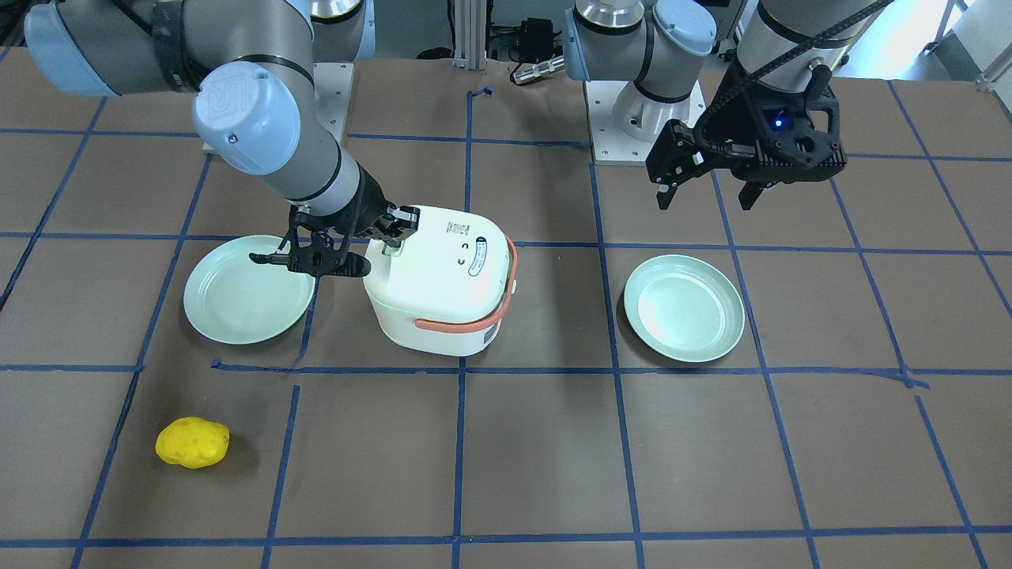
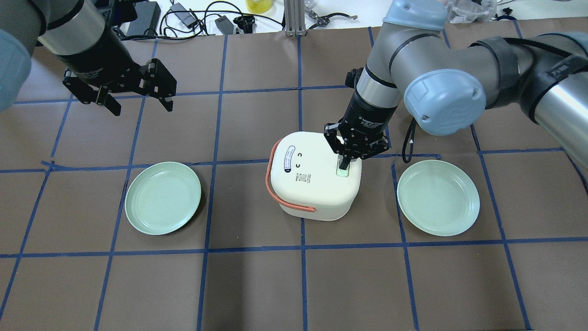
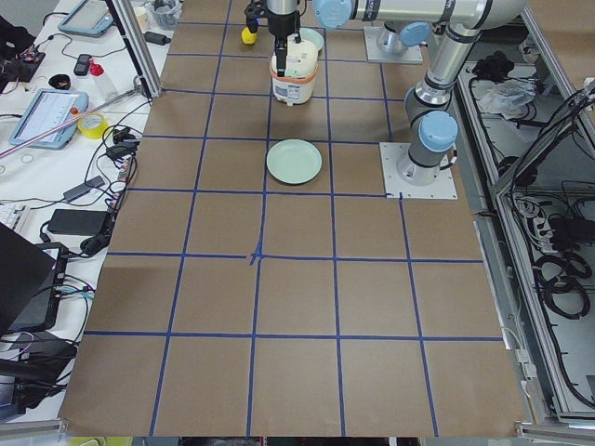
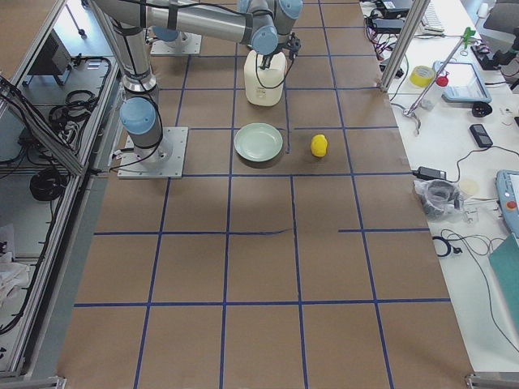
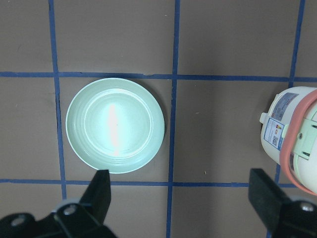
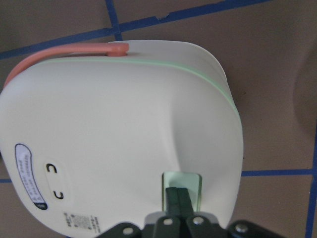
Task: Press rice cooker button
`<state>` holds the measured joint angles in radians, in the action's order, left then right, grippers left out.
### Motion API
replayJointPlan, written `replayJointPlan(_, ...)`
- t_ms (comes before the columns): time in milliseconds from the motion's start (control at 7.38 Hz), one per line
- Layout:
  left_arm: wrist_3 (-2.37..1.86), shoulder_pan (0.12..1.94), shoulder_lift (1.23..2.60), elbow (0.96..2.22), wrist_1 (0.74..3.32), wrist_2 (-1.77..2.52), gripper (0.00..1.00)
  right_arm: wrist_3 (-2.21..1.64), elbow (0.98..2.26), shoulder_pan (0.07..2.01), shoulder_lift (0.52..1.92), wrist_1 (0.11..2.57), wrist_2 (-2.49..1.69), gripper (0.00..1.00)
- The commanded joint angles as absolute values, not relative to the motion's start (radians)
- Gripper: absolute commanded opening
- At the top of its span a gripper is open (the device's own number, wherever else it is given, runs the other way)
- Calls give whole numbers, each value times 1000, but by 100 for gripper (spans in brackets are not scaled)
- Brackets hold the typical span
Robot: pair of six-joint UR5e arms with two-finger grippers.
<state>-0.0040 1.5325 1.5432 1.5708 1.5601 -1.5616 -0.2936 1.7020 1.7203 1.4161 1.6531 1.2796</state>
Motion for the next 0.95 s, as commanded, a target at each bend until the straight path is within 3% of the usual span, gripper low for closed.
replayJointPlan(0,-3,1532,1543,1571,1560,-1562,100,-383,1617,1720,1424,1634,1284,50)
replayJointPlan(136,-3,1532,1543,1571,1560,-1562,100,-393,1570,1718,1427,1619,1310,94)
replayJointPlan(271,-5,1532,1543,1571,1560,-1562,100,-387,1521,1712,1433,1565,1369,100)
replayJointPlan(542,-3,1532,1543,1571,1560,-1562,100,-324,1419,1686,1431,1477,1477,100)
replayJointPlan(814,-3,1532,1543,1571,1560,-1562,100,-198,1417,1619,1433,1460,1555,100)
